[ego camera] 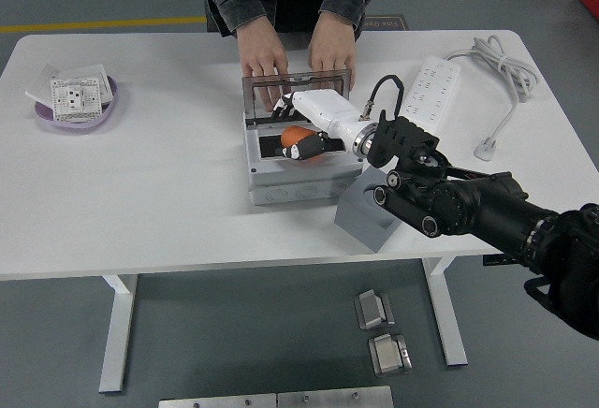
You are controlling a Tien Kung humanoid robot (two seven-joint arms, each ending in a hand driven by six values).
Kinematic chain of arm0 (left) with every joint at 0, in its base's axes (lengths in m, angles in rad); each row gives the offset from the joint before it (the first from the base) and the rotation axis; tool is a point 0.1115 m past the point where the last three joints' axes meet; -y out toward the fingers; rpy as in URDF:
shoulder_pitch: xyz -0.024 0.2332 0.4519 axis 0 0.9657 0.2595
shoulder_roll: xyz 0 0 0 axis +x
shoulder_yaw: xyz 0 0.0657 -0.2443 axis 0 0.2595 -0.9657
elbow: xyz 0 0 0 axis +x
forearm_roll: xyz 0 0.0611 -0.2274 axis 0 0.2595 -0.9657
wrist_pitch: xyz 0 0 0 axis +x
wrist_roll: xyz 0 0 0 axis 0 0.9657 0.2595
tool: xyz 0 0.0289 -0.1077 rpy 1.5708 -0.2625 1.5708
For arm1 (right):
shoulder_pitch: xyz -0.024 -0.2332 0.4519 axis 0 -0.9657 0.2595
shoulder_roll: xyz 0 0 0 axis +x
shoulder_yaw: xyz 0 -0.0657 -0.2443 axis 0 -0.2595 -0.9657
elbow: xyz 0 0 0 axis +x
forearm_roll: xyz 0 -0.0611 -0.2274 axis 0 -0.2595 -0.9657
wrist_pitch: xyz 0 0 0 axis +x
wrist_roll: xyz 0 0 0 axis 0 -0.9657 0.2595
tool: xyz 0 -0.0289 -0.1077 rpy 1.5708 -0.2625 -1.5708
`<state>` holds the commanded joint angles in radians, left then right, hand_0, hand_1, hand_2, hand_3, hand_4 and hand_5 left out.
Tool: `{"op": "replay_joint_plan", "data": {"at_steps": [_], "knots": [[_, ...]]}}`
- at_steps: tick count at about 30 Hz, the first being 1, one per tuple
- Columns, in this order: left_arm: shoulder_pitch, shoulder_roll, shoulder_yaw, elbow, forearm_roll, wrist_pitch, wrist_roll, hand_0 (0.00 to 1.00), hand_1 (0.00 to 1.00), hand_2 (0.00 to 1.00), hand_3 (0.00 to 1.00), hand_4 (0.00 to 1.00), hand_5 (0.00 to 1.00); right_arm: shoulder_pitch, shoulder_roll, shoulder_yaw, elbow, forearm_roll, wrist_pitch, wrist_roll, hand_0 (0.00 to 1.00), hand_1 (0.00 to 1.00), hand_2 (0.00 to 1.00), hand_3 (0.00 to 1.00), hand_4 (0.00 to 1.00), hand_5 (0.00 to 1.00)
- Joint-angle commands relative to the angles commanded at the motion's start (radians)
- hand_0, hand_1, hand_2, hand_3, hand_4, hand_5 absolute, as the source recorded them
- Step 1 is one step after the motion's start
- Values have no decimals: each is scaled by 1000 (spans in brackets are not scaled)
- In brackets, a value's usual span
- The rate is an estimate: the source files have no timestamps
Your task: Pick up the cylinder from the cube,place it in the box,flap close box
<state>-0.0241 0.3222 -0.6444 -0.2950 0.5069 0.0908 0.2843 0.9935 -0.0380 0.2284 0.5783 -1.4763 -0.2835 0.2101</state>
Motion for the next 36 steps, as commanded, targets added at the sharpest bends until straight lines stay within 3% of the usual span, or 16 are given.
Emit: {"op": "replay_joint_plan", "data": {"at_steps": [8, 20, 31, 36], "knots": [[3, -1, -1, 0, 0, 0, 0, 727, 724, 597, 792, 787, 354, -10, -9, 12, 9, -13, 3, -3, 816, 757, 749, 842, 871, 231], [11, -8, -14, -2, 4, 0, -1, 727, 724, 597, 792, 785, 351, -108, -88, 247, 151, -173, 25, -25, 838, 755, 731, 831, 889, 245], [13, -10, -31, -9, 14, -1, -5, 727, 724, 597, 792, 786, 353, -177, -163, 376, 188, -225, 30, -29, 840, 748, 716, 813, 892, 260], [17, -11, -34, -9, 14, -2, -5, 727, 724, 596, 792, 787, 348, -230, -197, 465, 239, -280, 40, -39, 840, 744, 710, 806, 890, 268]]}}
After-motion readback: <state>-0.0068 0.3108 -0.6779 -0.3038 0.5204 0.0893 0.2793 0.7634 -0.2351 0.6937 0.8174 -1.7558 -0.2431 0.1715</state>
